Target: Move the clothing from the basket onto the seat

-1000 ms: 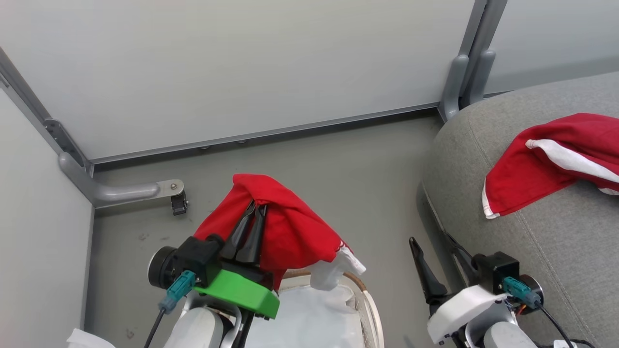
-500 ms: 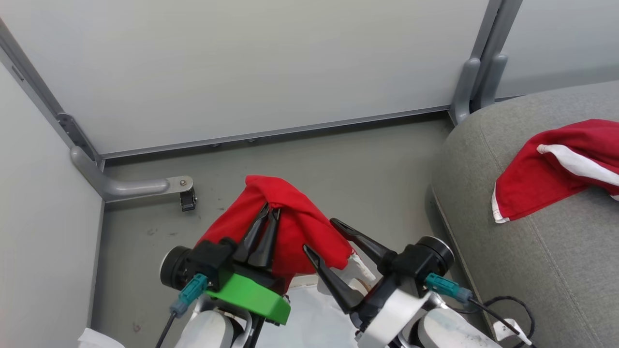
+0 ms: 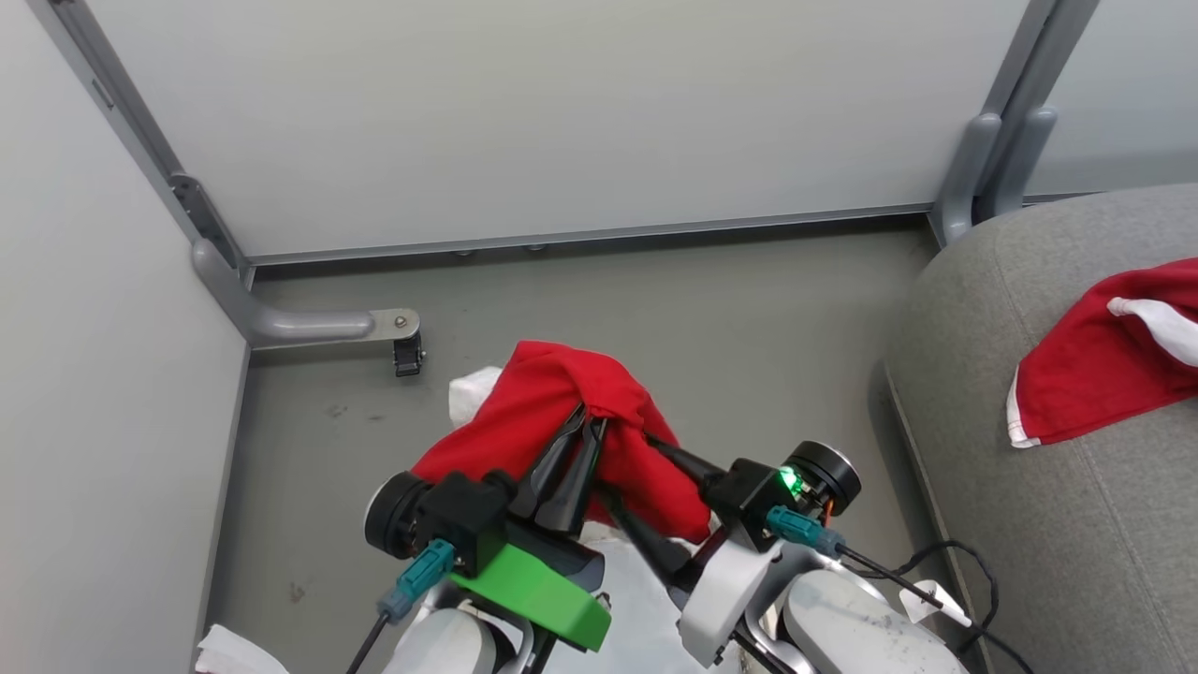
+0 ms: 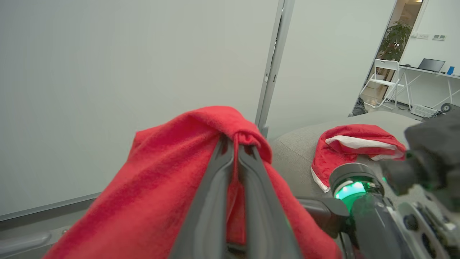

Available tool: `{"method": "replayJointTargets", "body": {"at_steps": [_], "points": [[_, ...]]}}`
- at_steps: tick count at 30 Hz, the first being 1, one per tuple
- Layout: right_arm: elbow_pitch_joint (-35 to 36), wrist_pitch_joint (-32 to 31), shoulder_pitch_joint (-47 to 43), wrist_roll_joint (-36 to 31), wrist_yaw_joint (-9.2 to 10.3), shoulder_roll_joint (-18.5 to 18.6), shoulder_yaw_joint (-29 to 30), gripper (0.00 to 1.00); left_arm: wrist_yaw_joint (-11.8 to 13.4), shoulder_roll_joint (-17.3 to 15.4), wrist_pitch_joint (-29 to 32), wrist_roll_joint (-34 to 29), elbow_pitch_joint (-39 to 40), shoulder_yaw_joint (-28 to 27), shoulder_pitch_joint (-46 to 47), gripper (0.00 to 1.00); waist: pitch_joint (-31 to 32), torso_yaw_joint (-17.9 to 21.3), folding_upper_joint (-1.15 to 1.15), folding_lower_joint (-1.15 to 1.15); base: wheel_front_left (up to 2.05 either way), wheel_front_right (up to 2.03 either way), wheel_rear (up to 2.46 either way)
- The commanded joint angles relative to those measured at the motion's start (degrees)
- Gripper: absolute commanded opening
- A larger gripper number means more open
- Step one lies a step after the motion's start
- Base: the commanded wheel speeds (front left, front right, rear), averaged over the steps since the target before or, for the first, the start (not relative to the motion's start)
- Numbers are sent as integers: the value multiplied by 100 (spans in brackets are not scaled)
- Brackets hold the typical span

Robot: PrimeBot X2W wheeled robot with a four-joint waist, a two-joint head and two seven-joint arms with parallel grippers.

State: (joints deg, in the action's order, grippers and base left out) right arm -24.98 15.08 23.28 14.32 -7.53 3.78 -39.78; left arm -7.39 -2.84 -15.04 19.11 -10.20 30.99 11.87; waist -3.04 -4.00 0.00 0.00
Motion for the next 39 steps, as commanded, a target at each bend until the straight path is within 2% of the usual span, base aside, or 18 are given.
{"method": "replayJointTargets", "body": {"at_steps": [1, 4, 5, 6, 7, 10, 14, 27, 34, 39], "points": [[-24, 11, 40, 43, 7, -16, 8, 0, -19, -13, -20, 31, 5, -10, 86, 0, -24, -49, 0, 0, 0, 0, 0], [20, 12, -71, 118, 8, -23, 119, 0, -19, -13, -20, -18, 4, -67, 33, 0, -10, -10, 0, 0, 0, 0, 0], [88, 12, -121, 107, 8, -32, 193, 0, -19, -11, -20, -76, 77, -125, 2, 45, -17, 31, 0, 0, 0, 0, 0], [130, 11, -169, 98, 8, -35, 242, 0, -18, -11, -21, -74, 120, -171, -35, 96, -22, 70, 0, 0, 0, 0, 0], [164, 11, -221, 93, 8, -34, 298, 0, -16, -11, -20, -76, 132, -201, -82, 100, -34, 116, 0, 0, 0, 0, 0], [272, 12, -317, 79, 7, -25, 490, 0, -15, -14, -13, -136, 144, -293, -124, 100, -105, 323, 0, 0, 0, 0, 0], [409, 12, -479, 108, 8, -25, 710, 0, -16, -13, -13, -213, 99, -409, -171, 100, -190, 812, 0, 0, 0, 0, 0], [645, 13, -797, 149, 7, -19, 1223, 0, -18, -17, -12, -352, -37, -483, 118, 100, -603, 2636, 0, 0, 0, 0, 0], [712, 12, -882, 138, 7, -39, 1479, 0, -18, -20, -13, -404, -145, -452, 220, 100, -735, 3200, 0, 0, 0, 0, 0], [866, 13, -781, 169, 7, -62, 2090, 0, -19, -20, -13, -461, -193, -404, 294, 100, -859, 3331, 0, 0, 0, 0, 0]]}}
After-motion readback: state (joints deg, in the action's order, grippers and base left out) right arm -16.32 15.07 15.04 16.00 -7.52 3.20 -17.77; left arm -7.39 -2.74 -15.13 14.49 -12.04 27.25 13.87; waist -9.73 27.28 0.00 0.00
